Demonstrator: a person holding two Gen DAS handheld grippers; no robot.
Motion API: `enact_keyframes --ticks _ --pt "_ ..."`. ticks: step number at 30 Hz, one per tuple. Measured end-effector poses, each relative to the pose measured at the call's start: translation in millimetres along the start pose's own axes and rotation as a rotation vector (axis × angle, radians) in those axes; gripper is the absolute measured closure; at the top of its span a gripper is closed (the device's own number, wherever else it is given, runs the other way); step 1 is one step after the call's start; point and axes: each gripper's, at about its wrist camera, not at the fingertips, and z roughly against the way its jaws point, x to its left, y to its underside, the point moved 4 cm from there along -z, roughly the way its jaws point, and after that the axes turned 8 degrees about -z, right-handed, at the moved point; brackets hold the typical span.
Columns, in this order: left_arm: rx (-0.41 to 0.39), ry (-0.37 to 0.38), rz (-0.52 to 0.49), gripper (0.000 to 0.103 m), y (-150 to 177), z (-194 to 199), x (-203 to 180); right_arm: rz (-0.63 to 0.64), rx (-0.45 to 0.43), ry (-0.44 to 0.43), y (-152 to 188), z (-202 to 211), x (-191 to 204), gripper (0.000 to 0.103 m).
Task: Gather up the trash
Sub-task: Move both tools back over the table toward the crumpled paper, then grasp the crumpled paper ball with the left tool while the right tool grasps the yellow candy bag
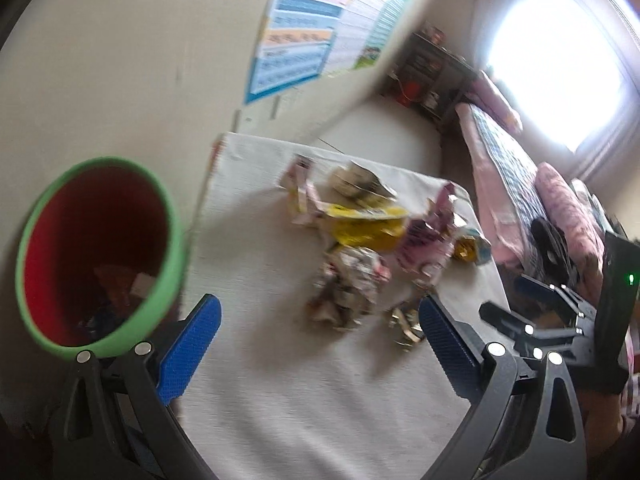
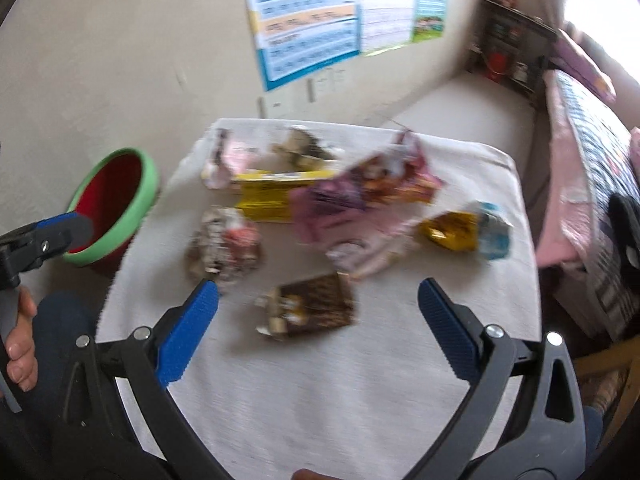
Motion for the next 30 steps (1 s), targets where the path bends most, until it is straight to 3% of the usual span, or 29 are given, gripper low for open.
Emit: enact_keyframes --ticks 9,13,18,24,28,30 --pt "0.074 0.014 -0.042 0.008 2.3 -43.1 -34.4 -0.059 -0.049 0.059 -16.8 -12.4 -60.4 0.005" --pt "0.095 0.0 -0.05 0.008 -2.6 -62.6 -40.5 -0.064 -0.024 0.086 -27.6 -35.1 -85.1 0.005" --pt "0.126 -0.01 -0.07 0.01 -7.5 -86.6 -46.5 -0.051 0.026 0.113 -35.4 -66.3 -103.3 0.016" --pt "0.172 -0.023 -0.092 0.019 -8.4 -112.1 -49.4 0.045 0.068 0.165 -37.7 -98.6 -101.8 0.022" --pt "0.208 -0.039 -0.087 0.033 -6.5 -128.0 -44.0 0.1 0.106 0.188 -36.3 -120.6 -97.8 0.033" --pt "0.208 -0.049 -0.075 0.037 -7.7 -131.8 -40.3 0.11 0.115 0.198 -36.2 -128.4 -97.1 0.034"
